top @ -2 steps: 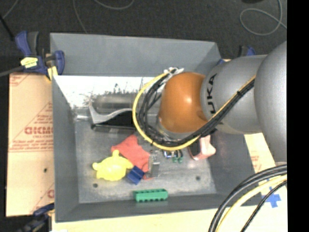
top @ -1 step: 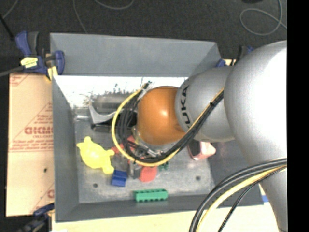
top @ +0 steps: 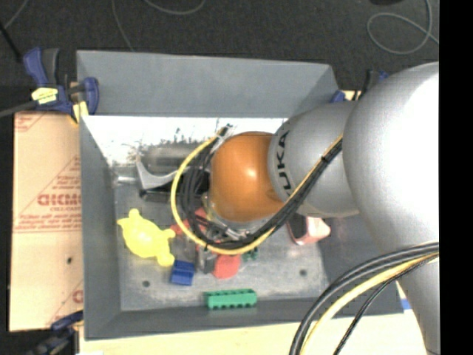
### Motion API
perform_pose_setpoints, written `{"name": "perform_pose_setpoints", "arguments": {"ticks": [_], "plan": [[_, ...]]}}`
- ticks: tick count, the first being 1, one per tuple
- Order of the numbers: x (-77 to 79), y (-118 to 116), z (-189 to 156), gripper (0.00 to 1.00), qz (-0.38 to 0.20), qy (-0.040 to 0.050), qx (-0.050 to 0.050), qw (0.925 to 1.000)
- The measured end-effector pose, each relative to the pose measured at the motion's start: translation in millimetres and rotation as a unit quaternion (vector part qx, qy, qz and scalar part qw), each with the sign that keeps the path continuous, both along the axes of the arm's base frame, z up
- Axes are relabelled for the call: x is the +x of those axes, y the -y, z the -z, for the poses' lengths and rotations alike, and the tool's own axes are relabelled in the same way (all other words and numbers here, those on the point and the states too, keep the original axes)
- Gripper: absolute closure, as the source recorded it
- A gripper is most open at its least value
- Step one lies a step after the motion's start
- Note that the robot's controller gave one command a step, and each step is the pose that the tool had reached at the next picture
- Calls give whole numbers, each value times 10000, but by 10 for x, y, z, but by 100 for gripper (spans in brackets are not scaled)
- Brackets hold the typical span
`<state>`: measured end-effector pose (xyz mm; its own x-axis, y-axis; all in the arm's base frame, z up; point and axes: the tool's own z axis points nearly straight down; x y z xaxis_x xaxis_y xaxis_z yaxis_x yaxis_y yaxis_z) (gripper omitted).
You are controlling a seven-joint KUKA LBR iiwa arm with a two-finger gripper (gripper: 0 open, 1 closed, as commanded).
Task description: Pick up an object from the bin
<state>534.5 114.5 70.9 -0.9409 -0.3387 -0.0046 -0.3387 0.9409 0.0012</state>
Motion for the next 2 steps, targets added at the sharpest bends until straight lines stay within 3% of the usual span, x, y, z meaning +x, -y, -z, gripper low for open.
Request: {"name": "perform_pose_setpoints", "arguments": {"ticks": [1, 2], "plan": [[10, 138, -205, 100, 492, -38, 8, 9988], [242, 225, -479, 100, 1209, 19, 4, 9927]]}}
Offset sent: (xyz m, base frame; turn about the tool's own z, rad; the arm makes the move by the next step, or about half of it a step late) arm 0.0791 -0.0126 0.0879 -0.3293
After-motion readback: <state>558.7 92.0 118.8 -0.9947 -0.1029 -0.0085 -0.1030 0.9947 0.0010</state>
